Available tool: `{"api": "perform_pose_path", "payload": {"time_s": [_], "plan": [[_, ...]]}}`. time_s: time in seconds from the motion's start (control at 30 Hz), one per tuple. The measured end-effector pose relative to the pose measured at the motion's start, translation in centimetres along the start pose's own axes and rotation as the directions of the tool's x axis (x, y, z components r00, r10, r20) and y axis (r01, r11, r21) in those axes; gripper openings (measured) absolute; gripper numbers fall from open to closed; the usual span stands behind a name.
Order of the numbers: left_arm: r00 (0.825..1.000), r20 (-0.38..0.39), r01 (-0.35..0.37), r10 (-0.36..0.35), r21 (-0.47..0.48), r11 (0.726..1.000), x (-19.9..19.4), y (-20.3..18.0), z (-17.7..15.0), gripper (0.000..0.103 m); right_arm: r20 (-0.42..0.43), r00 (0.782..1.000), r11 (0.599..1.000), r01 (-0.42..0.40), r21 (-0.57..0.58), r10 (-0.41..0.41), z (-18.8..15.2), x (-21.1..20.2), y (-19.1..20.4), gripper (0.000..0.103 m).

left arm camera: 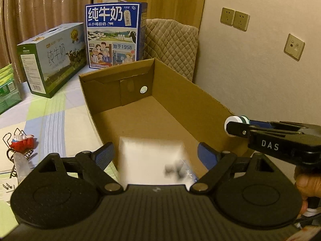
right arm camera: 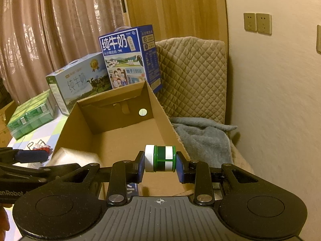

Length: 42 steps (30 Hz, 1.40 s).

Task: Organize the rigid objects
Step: 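Open the left tool to drop the white plate while the right tool releases the green-white roll, then move both tools back from the box toward the plug and charger on the table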

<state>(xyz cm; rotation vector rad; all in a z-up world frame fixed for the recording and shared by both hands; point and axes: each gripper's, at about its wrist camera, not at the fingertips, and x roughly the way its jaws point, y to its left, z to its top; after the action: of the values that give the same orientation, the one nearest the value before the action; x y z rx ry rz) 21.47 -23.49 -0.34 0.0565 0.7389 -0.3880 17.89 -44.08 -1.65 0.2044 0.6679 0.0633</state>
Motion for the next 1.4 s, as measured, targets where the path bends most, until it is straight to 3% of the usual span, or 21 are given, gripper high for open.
{"api": "perform_pose_path", "payload": {"time_s": [0.57, 0.9, 1.03, 1.4], "plan": [[0.998, 0.041, -0.055, 0.057, -0.055, 0.997, -3.0, 2.5, -0.1, 0.087, -0.013, 0.999, 0.999, -0.035, -0.009, 0.035, -0.5, 0.4, 1.2, 0.029], [0.998, 0.042, -0.044, 0.047, -0.069, 0.997, -3.9, 3.4, -0.8, 0.087, -0.005, 0.999, 0.999, -0.043, -0.009, 0.043, -0.2, 0.6, 1.6, 0.029], [0.997, 0.050, -0.050, 0.053, -0.064, 0.997, -4.6, 3.7, -1.3, 0.087, 0.011, 0.999, 0.999, -0.038, -0.004, 0.039, 0.1, 0.0, 1.7, 0.048], [0.997, 0.056, -0.043, 0.049, -0.101, 0.994, -8.4, 5.2, -3.8, 0.087, 0.020, 0.996, 0.995, -0.091, 0.037, 0.091, -0.6, -3.9, 3.2, 0.050]]}}
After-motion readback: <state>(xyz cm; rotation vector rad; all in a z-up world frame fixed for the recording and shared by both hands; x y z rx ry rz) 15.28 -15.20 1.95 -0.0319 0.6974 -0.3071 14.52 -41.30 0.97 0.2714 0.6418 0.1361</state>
